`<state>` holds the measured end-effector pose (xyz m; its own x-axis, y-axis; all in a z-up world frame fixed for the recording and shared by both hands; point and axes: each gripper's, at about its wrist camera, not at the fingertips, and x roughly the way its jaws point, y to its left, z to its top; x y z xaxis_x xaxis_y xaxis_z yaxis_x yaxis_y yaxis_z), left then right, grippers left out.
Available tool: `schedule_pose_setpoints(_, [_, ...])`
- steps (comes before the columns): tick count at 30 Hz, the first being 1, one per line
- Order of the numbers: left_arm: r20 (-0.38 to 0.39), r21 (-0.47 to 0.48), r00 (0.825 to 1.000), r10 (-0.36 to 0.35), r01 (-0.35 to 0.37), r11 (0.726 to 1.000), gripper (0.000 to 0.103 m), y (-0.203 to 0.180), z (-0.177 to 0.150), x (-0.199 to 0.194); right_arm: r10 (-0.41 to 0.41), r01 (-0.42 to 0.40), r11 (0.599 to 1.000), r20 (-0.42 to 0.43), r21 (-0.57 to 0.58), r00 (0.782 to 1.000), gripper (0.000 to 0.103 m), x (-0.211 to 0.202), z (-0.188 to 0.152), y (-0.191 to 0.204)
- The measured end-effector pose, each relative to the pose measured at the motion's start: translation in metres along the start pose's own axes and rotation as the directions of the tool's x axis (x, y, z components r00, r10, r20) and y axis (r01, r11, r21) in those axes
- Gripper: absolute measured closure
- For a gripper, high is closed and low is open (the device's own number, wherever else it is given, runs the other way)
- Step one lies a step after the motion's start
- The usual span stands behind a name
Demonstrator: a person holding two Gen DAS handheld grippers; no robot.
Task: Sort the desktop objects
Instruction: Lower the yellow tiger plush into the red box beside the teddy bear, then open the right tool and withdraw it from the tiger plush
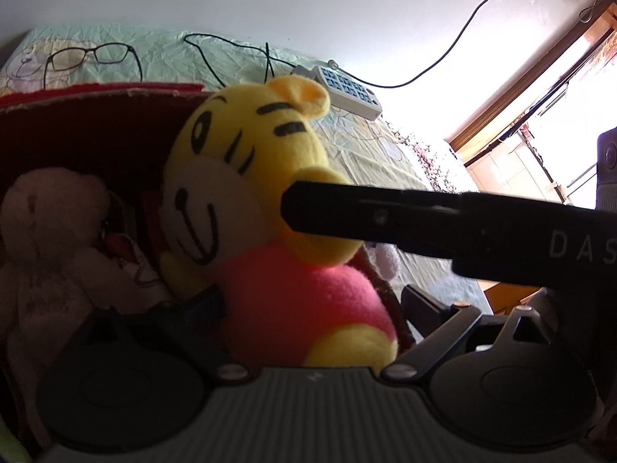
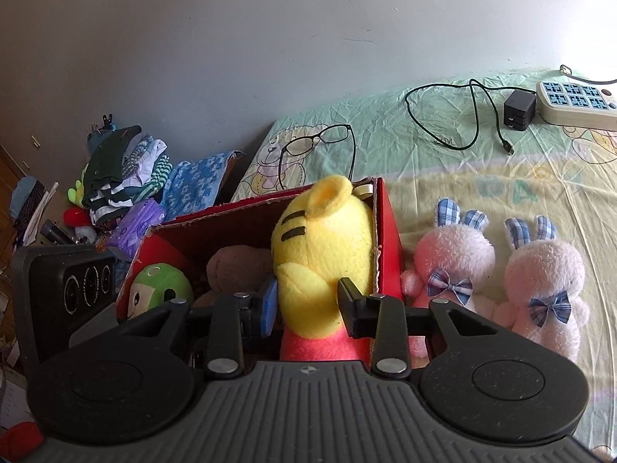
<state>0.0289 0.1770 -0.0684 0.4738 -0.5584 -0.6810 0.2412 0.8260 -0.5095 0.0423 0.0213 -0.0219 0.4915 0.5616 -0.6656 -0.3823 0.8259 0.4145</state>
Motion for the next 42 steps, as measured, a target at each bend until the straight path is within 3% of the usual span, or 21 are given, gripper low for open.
schedule_pose_setpoints(4, [0.000, 0.004, 1.000, 0.021, -0.021, 1.000, 0.007, -0.004, -0.001, -0.005, -0.009, 0.009, 1.000, -0.007, 0.019, 1.000, 0.066, -0.001, 0.000, -0.006])
schedule_pose_setpoints(8, [0.025, -0.023, 1.000, -0.006, 0.007, 1.000, 0.006, -0.001, -0.001, -0.018, 0.045, -0.047, 0.995, 0.018, 0.084, 0.999, 0.065, -0.011, 0.000, -0.015])
schedule_pose_setpoints(12, [0.049, -0.060, 0.999, -0.015, 0.018, 0.998, 0.007, 0.000, -0.001, -0.028, 0.052, -0.055, 0.996, 0.043, 0.073, 0.998, 0.065, -0.022, -0.002, -0.015])
schedule_pose_setpoints(27, [0.119, -0.002, 0.990, 0.075, -0.075, 0.997, 0.003, -0.047, -0.008, -0.058, 0.050, -0.059, 0.992, 0.077, 0.110, 0.996, 0.065, -0.039, -0.013, -0.021])
schedule_pose_setpoints(32, [0.146, -0.014, 0.988, 0.051, -0.049, 0.999, 0.003, -0.056, -0.011, -0.075, 0.072, -0.087, 0.987, 0.109, 0.139, 0.991, 0.065, -0.047, -0.017, -0.026])
schedule_pose_setpoints(36, [0.172, 0.020, 0.975, 0.139, -0.145, 0.989, 0.002, -0.069, -0.015, -0.078, 0.083, -0.103, 0.984, 0.134, 0.147, 0.987, 0.064, -0.055, -0.020, -0.029])
schedule_pose_setpoints(42, [0.152, 0.027, 0.965, 0.215, -0.222, 0.975, 0.002, -0.079, -0.019, -0.070, 0.084, -0.102, 0.985, 0.131, 0.136, 0.988, 0.064, -0.059, -0.025, -0.033])
